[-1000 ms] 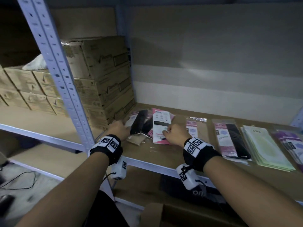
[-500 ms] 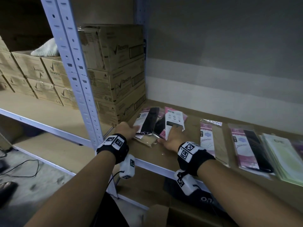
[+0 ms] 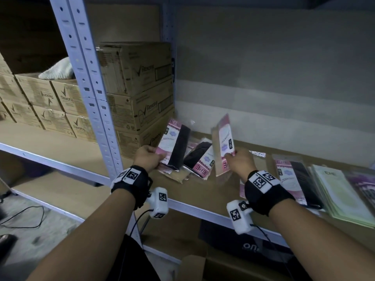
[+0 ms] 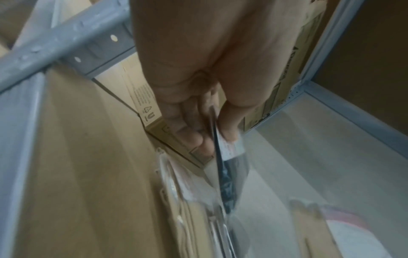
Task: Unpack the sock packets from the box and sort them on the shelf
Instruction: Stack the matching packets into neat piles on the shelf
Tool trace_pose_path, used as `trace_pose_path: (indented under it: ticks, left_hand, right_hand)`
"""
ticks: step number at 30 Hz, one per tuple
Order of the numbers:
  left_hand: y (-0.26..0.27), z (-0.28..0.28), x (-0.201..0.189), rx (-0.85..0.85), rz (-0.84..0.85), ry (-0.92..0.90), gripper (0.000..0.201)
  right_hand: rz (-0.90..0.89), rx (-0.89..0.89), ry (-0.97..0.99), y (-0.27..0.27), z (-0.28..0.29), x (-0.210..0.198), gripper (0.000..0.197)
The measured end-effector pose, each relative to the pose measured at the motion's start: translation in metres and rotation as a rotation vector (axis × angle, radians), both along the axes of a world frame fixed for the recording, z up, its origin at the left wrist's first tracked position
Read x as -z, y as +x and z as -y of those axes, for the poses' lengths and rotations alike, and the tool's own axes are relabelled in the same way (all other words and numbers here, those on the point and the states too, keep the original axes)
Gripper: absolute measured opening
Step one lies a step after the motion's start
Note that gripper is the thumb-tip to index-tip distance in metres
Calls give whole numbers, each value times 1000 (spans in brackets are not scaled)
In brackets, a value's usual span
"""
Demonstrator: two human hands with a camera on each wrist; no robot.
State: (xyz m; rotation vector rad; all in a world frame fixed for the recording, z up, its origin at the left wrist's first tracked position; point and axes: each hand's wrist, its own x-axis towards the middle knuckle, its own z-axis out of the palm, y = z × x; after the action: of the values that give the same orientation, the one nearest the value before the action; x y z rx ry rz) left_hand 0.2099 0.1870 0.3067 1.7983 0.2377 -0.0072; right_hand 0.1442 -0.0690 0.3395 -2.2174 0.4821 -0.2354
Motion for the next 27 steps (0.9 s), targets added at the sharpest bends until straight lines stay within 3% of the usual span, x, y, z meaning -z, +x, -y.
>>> trace_pose_path:
  ticks: [4, 9, 17, 27]
  left_hand:
    - [-12, 8, -2, -74, 85, -104, 21]
    - [-32, 31, -5, 18, 120, -271, 25]
    - [-61, 77, -8, 135, 152, -330, 22]
    - [-97, 157, -21, 319, 129, -421, 20]
  right_hand:
    - [119, 50, 213, -24, 21, -10, 13]
    - [199, 113, 401, -42, 40, -14, 14]
    - [291, 124, 517, -78, 65, -31, 17]
    - [325, 272, 449, -143, 119, -39, 16]
